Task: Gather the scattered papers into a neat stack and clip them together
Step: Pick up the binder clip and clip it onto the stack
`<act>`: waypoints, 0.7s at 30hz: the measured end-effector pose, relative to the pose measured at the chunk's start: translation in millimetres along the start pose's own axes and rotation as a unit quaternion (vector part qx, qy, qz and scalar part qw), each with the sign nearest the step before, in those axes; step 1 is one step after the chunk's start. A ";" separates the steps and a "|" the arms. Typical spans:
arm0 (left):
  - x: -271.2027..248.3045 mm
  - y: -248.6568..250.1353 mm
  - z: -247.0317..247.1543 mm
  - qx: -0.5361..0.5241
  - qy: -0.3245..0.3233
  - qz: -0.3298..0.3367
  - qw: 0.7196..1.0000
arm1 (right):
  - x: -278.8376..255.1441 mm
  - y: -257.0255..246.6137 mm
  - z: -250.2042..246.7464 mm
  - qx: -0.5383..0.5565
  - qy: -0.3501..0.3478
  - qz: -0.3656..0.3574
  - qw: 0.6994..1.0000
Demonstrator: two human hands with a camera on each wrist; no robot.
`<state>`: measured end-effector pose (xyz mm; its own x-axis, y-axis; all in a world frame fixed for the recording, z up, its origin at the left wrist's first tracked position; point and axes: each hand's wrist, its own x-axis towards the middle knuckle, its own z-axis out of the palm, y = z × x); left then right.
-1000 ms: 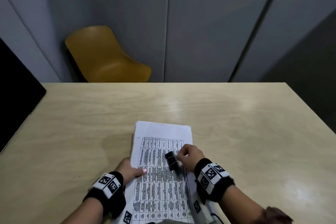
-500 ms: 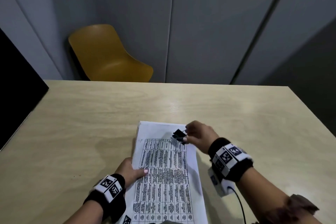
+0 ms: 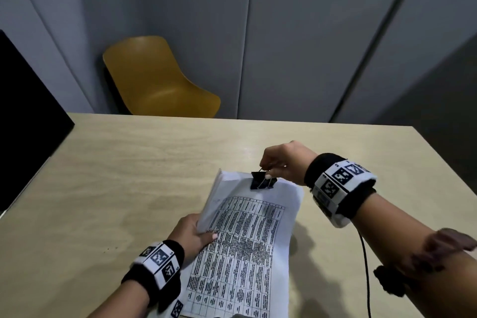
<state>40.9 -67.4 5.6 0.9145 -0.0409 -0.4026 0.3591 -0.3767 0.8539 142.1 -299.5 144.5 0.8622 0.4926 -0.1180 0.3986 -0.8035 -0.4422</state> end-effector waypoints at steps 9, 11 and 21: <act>-0.2 1.3 -9.9 -0.125 -0.059 0.002 0.990 | -9.2 0.3 25.8 0.043 -0.078 0.024 0.996; -0.3 2.3 -8.3 -0.131 -0.066 0.000 0.989 | -9.7 0.1 28.7 0.048 -0.091 0.032 0.994; -0.5 11.4 -12.9 -0.163 -0.063 -0.023 0.984 | -8.3 9.6 14.8 0.377 -0.096 0.099 0.916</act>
<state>46.9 -59.7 19.8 0.8731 -0.1529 -0.4629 0.4585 -0.0649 0.8863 134.1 -306.4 128.0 0.7948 0.4699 -0.3840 -0.1516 -0.4590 -0.8754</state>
